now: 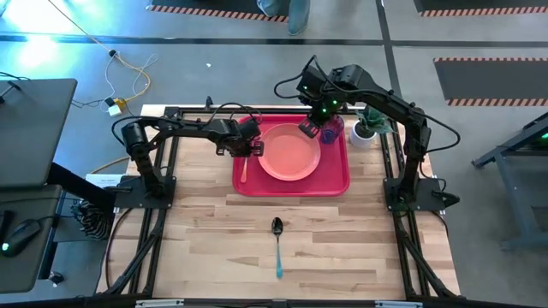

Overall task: Pick and place plate/cup/fork/spoon on tray
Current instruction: Put the orange fork to the left side of the orange plate on the tray, then put the black spoon beside the orange fork on the tray

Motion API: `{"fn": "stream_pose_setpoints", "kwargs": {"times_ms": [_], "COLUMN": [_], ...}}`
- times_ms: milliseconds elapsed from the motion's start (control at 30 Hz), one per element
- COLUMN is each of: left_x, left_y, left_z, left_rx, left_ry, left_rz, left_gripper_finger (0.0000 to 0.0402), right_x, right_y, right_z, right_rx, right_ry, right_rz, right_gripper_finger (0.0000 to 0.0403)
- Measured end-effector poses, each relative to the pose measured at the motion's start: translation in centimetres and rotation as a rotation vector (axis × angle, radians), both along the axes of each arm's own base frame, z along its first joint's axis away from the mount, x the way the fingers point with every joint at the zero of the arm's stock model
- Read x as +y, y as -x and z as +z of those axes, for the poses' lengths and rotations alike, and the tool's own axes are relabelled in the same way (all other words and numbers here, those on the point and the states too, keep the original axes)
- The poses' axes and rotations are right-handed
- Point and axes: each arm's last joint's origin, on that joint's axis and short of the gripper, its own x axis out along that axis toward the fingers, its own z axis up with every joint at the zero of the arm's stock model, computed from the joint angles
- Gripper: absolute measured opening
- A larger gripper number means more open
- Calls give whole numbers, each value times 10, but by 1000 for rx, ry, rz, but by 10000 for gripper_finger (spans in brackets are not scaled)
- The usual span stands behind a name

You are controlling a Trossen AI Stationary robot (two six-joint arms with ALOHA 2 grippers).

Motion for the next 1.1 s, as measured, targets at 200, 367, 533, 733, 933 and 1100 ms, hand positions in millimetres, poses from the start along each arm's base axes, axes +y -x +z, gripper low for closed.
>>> {"fn": "stream_pose_setpoints", "kwargs": {"times_ms": [200, 367, 533, 733, 933, 1100], "left_x": [0, 1, 5, 5, -1, -11], "left_y": [0, -1, -3, -4, 8, 26], "left_z": [0, 7, 17, 32, 69, 111], "left_rx": [0, 17, 37, 77, 27, -54], "left_ry": [0, 4, -11, -25, -114, -241], "left_rz": [1, -9, -75, -164, -267, -362], "left_gripper_finger": [28, 29, 29, 29, 28, 26], "right_x": [0, 0, 1, 10, 26, 43], "right_y": [0, 0, -1, -4, -10, -16], "right_z": [0, 0, 0, 0, 0, 0], "right_rx": [-2, -2, -4, -8, -16, -26], "right_ry": [-2, -2, -7, -16, -34, -61], "right_rz": [-7, -7, -12, 1, -10, -45], "right_gripper_finger": [53, 53, 53, 53, 53, 53]}}
